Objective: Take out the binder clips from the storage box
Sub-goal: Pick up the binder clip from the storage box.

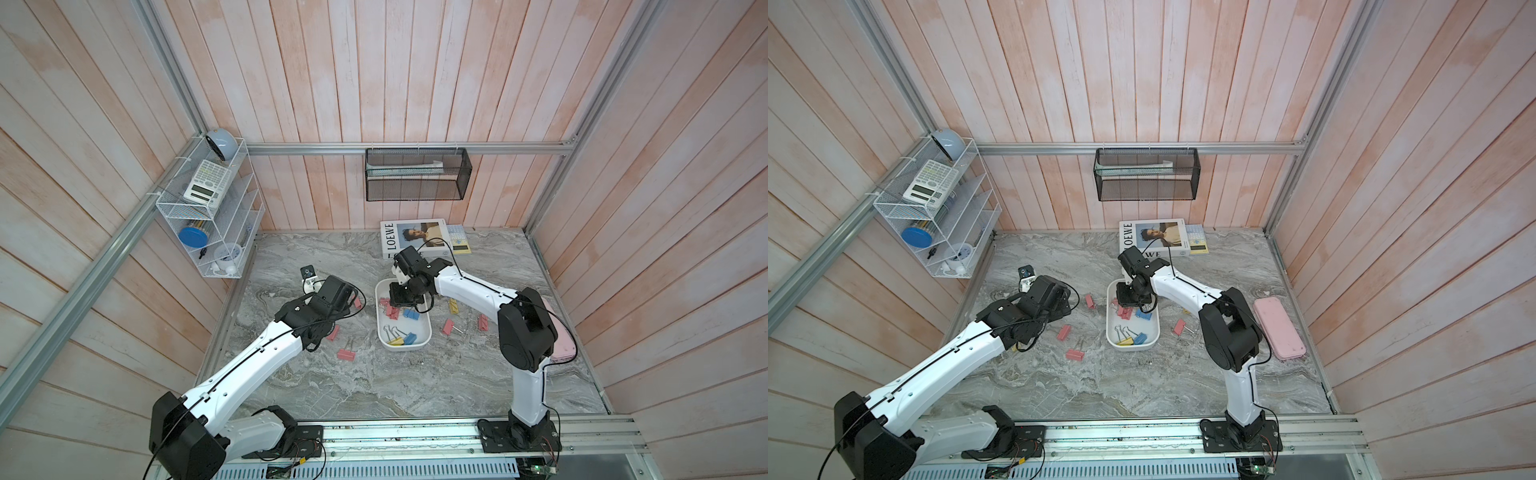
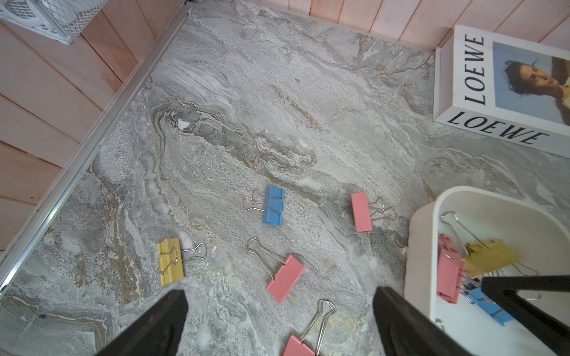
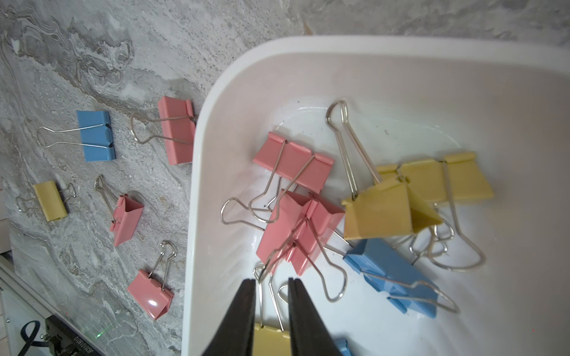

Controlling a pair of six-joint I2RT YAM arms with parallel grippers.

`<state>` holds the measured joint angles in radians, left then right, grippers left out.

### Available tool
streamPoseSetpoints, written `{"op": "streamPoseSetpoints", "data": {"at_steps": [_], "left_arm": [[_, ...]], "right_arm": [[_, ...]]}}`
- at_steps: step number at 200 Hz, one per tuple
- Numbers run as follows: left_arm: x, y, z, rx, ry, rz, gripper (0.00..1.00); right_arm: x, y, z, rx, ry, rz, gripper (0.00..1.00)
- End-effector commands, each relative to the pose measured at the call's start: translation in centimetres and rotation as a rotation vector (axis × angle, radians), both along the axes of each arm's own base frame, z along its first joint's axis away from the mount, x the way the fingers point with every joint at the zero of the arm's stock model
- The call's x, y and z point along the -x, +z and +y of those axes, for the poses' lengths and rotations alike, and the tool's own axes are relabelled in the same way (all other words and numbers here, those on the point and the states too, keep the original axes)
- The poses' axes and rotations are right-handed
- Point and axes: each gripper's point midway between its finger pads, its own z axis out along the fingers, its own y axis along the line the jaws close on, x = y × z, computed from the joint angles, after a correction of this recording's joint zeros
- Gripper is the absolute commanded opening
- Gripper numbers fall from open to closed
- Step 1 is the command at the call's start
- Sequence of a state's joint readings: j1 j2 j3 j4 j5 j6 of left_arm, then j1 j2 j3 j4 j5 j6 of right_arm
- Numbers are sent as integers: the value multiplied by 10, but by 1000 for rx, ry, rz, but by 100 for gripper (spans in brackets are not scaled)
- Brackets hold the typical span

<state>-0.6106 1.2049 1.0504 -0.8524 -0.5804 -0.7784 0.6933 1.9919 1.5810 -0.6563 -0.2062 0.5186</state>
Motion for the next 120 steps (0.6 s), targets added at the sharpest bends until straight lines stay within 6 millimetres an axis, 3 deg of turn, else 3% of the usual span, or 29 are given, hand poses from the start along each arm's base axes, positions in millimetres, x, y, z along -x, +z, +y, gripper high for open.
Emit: {"op": "streamPoseSetpoints", "data": {"at_steps": [1,30,77,108,120], "left_arm": [[3,-3,4,-13,3,12,100],[3,-3,4,-14,1,11,100],[3,-2,5,-14,0,9,100],[3,-1,5,-14,-1,8,100],[4,-2,5,-16,-1,10,100]], "right_arm": [[1,-6,-1,38,8,10,24],[0,-14,-4,66,-2,28,23],[-5,-8,2,76,1,8,46],[-7,-12,4,105,7,16,47],[-8,-15,3,122,1,20,42]]}}
